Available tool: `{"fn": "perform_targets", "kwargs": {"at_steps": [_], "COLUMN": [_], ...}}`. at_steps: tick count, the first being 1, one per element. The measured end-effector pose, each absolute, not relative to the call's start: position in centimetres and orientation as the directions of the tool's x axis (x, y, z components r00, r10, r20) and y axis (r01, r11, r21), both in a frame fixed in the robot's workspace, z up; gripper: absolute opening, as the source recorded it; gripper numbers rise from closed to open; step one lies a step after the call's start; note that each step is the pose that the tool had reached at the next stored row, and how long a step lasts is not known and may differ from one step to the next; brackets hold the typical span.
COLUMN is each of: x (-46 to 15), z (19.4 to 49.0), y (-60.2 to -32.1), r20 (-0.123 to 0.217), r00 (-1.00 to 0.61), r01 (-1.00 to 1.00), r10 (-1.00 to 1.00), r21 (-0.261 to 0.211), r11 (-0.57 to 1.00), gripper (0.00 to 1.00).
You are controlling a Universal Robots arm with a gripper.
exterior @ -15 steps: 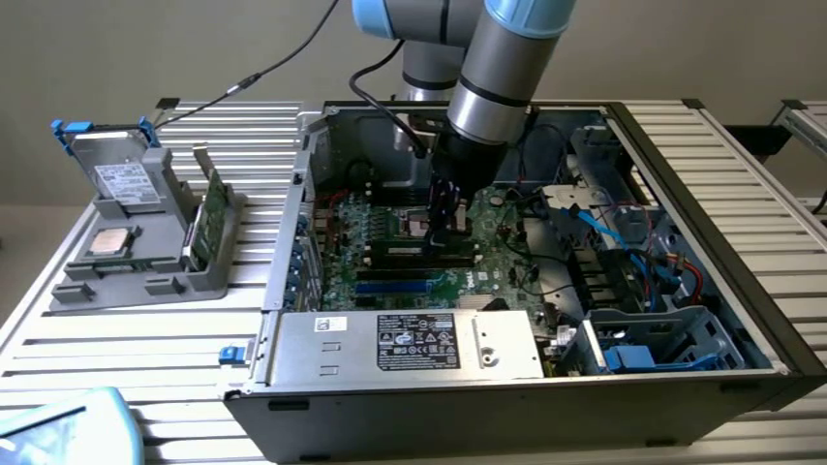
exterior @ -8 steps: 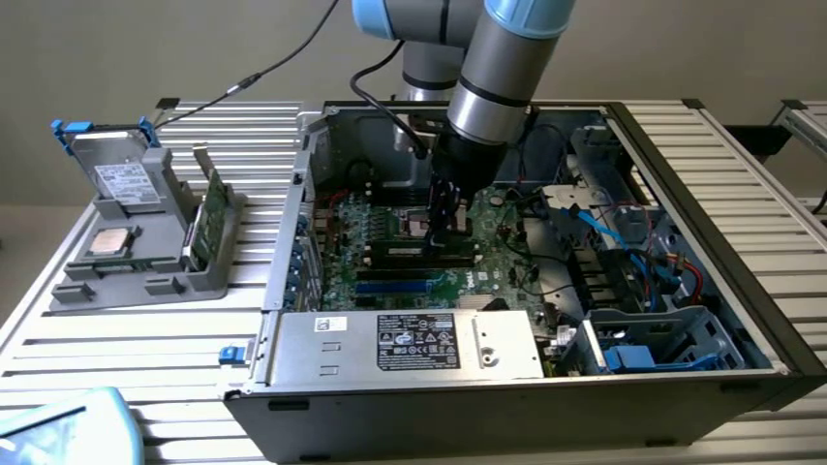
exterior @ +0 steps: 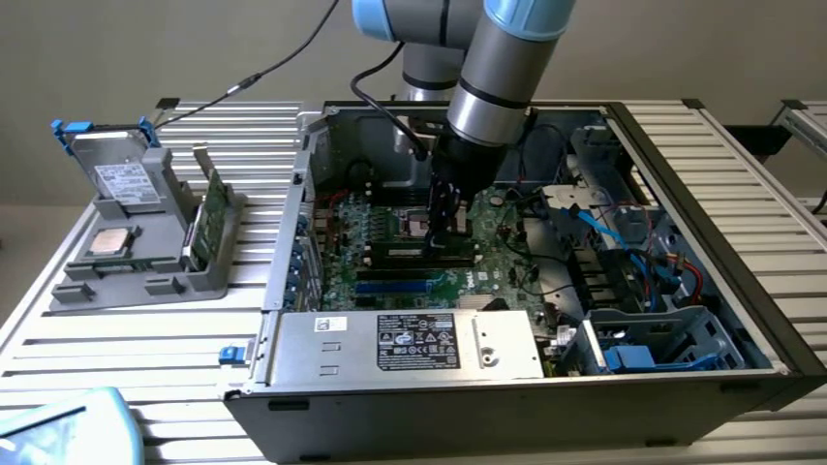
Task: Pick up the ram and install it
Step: 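Insert the ram into the slot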
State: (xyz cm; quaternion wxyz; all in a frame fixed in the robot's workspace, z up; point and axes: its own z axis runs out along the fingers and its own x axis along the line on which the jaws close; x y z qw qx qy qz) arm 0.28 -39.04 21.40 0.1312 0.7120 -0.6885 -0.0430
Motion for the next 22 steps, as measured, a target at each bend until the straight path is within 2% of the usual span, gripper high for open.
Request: {"fn": "perform_targets", "kwargs": {"at_steps": [22], "x": [0.28], "z": [21.11], "y": [-38.90], "r20": [0.122], "r00": [0.052], "r01": [-0.969], "r10": [-0.991], "r21": [0.247], "r11": [-0.020], "gripper": [0.15]}}
